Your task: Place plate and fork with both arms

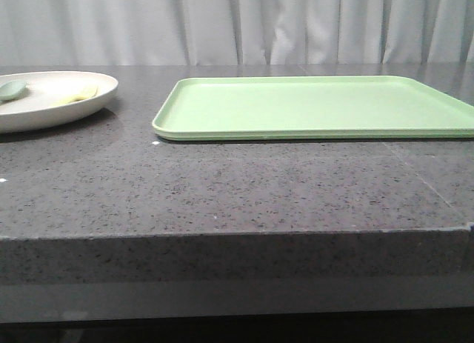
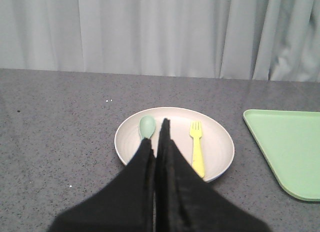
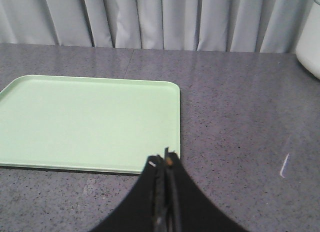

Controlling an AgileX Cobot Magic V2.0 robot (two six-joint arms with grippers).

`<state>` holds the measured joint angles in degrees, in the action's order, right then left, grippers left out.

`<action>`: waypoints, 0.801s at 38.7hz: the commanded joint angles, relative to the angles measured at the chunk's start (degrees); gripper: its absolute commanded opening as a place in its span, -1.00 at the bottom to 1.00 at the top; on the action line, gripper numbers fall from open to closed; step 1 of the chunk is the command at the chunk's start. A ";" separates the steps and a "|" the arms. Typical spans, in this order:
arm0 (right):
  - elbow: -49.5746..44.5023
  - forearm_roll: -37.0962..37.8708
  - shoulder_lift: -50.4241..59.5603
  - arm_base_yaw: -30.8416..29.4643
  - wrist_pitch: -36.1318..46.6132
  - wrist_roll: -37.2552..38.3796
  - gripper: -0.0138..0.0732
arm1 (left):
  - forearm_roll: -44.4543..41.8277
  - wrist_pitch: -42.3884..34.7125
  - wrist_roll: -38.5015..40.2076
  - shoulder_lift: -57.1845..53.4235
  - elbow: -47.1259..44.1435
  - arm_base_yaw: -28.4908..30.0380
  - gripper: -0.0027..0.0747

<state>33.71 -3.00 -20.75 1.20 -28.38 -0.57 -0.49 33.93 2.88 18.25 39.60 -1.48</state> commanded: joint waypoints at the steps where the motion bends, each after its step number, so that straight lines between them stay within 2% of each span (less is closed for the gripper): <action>1: 1.88 -0.08 -0.92 -0.28 4.48 -0.16 -0.84 | 0.49 -4.16 0.40 1.07 1.00 -0.08 -0.98; 15: 1.81 -0.08 -0.92 -0.28 4.40 -0.16 -0.84 | 0.49 -4.19 0.40 1.07 0.86 -0.08 -0.97; 17: 1.81 -0.08 -0.92 -0.33 4.40 -0.16 -0.80 | -0.48 -4.66 0.40 1.07 0.86 -0.08 -0.82; 18: 1.81 -0.08 -0.92 -0.33 4.46 -0.16 -0.72 | -1.10 -4.66 0.40 1.07 0.86 -0.08 -0.69; 20: 1.81 -0.08 -0.92 -0.33 4.46 -0.16 -0.46 | -2.86 -4.66 0.40 1.07 0.86 -0.08 -0.27; 22: 1.81 -0.08 -0.92 -0.33 4.40 -0.16 -0.01 | -3.78 -4.78 0.40 1.07 0.86 -0.08 0.23; 24: 1.81 -0.08 -0.92 -0.33 4.55 -0.16 0.31 | -3.88 -4.78 0.40 1.07 0.86 -0.08 0.48; 26: 1.81 -0.08 -0.92 -0.33 4.60 -0.16 0.56 | -3.88 -4.89 0.40 1.07 0.86 -0.08 0.61; 28: 1.81 -0.08 -0.92 -0.33 4.60 -0.16 0.71 | -3.78 -4.89 0.40 1.07 0.86 -0.08 0.65; 31: 1.81 -0.08 -0.92 -0.33 4.60 -0.16 0.81 | -3.78 -4.89 0.40 1.07 0.86 -0.08 0.64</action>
<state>33.71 -3.00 -20.75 1.20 -28.38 -0.57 -3.98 33.85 2.88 18.25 39.06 -1.48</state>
